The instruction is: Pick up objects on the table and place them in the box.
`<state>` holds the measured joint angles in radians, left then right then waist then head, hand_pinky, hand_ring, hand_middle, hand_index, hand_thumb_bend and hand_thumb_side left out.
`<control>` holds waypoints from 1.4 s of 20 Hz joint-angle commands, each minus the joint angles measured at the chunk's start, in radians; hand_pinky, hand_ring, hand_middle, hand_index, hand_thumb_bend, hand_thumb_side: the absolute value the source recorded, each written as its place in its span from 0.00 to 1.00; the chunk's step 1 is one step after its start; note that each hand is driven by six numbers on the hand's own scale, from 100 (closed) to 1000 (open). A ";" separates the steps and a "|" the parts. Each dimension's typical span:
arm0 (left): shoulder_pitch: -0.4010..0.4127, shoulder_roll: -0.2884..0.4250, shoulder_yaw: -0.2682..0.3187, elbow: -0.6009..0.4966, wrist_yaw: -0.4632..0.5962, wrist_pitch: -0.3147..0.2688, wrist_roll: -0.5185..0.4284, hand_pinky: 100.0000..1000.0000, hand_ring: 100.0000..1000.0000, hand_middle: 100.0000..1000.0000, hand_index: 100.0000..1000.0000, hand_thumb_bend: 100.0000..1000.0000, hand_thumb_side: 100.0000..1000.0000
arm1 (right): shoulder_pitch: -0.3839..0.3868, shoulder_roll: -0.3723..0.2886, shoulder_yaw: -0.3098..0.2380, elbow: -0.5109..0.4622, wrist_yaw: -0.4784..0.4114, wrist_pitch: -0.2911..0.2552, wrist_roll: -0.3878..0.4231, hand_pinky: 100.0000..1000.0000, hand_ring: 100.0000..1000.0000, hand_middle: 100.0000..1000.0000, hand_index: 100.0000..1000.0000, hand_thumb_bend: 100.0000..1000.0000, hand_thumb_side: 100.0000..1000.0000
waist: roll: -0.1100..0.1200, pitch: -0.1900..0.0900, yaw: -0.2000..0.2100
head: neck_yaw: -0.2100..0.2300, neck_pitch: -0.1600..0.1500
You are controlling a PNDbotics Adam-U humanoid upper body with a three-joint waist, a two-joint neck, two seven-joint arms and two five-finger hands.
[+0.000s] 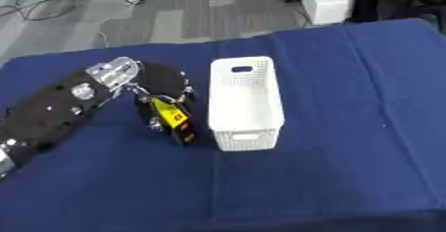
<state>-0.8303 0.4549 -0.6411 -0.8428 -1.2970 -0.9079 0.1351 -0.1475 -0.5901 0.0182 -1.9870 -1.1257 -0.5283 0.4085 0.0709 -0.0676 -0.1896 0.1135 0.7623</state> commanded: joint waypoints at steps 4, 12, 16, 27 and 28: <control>-0.006 0.003 0.045 0.051 -0.047 0.001 0.044 0.00 0.00 0.15 0.28 0.00 0.63 | -0.015 -0.016 -0.008 -0.013 -0.001 0.000 0.004 0.00 0.00 0.00 0.10 0.00 1.00 | -0.008 -0.006 0.001 | -0.010 -0.018; 0.013 0.002 0.121 0.112 -0.019 0.001 0.015 0.00 0.00 0.08 0.23 0.00 0.63 | -0.010 -0.015 -0.010 -0.013 0.002 -0.001 0.004 0.00 0.00 0.00 0.10 0.00 1.00 | -0.010 -0.006 0.006 | -0.018 -0.021; 0.021 0.013 0.171 0.096 0.059 0.001 -0.036 0.00 0.00 0.08 0.23 0.00 0.61 | -0.006 -0.015 -0.012 -0.013 0.006 -0.004 0.004 0.00 0.00 0.00 0.10 0.00 1.00 | -0.012 -0.007 0.011 | -0.024 -0.025; -0.027 0.029 0.307 -0.078 0.211 0.010 -0.150 0.00 0.00 0.06 0.20 0.00 0.55 | 0.012 -0.013 -0.016 -0.013 0.020 -0.010 0.002 0.00 0.00 0.00 0.10 0.00 1.00 | -0.015 -0.013 0.026 | -0.027 -0.049; -0.032 0.027 0.315 -0.091 0.215 0.017 -0.158 0.00 0.00 0.06 0.20 0.00 0.55 | 0.013 -0.013 -0.016 -0.013 0.021 -0.010 0.002 0.00 0.00 0.00 0.10 0.00 1.00 | -0.015 -0.013 0.026 | -0.027 -0.051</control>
<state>-0.8336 0.4532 -0.3497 -0.9046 -1.0963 -0.8941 -0.0118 -0.1291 -0.5897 0.0121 -1.9870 -1.1078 -0.5352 0.4114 0.0622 -0.0723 -0.1646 0.0961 0.7259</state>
